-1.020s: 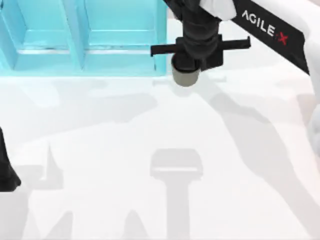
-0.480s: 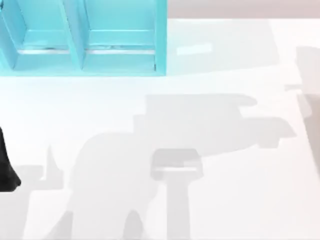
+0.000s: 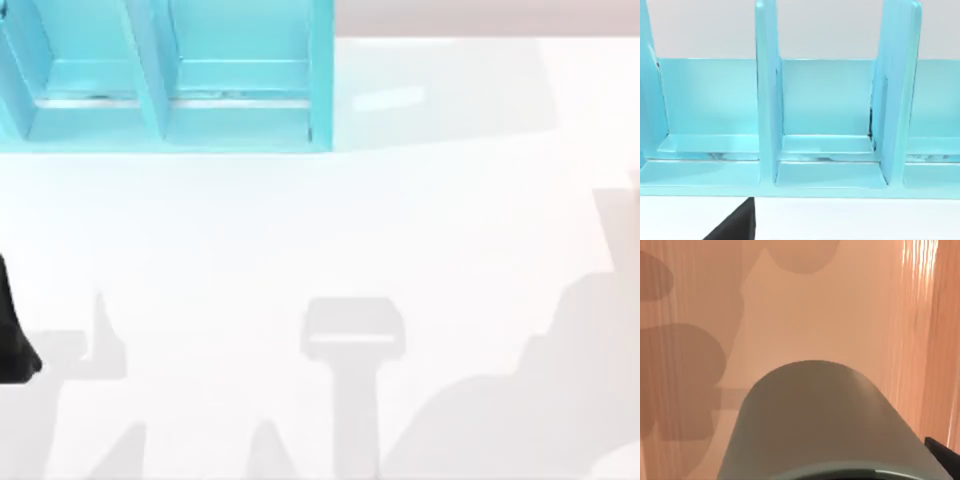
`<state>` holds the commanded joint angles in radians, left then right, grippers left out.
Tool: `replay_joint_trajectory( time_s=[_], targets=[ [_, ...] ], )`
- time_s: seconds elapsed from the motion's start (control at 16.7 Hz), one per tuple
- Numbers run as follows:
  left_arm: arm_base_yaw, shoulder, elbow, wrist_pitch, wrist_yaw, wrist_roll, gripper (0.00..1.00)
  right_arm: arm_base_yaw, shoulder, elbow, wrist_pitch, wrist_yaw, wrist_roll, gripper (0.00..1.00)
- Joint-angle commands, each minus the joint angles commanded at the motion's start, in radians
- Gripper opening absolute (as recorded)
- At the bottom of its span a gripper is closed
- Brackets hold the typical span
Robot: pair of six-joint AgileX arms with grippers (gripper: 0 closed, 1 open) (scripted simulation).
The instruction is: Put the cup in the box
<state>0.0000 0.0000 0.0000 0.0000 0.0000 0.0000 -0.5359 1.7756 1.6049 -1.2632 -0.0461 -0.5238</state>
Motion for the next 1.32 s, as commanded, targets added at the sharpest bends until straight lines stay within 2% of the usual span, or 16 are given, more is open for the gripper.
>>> replay_joint_trajectory(
  time_s=[0.42,0.9,1.2,1.32],
  targets=[
    [0.000,0.000,0.000,0.000,0.000,0.000,1.00,-0.015,-0.003,-0.011,0.005,-0.006,-0.018,0.00],
    [0.000,0.000,0.000,0.000,0.000,0.000,1.00,0.009,0.008,-0.226,0.240,-0.004,0.007,0.00],
    [0.000,0.000,0.000,0.000,0.000,0.000,1.00,0.012,0.012,-0.242,0.256,-0.004,0.011,0.00],
    [0.000,0.000,0.000,0.000,0.000,0.000,1.00,0.012,0.012,-0.242,0.256,-0.004,0.011,0.15]
  ],
)
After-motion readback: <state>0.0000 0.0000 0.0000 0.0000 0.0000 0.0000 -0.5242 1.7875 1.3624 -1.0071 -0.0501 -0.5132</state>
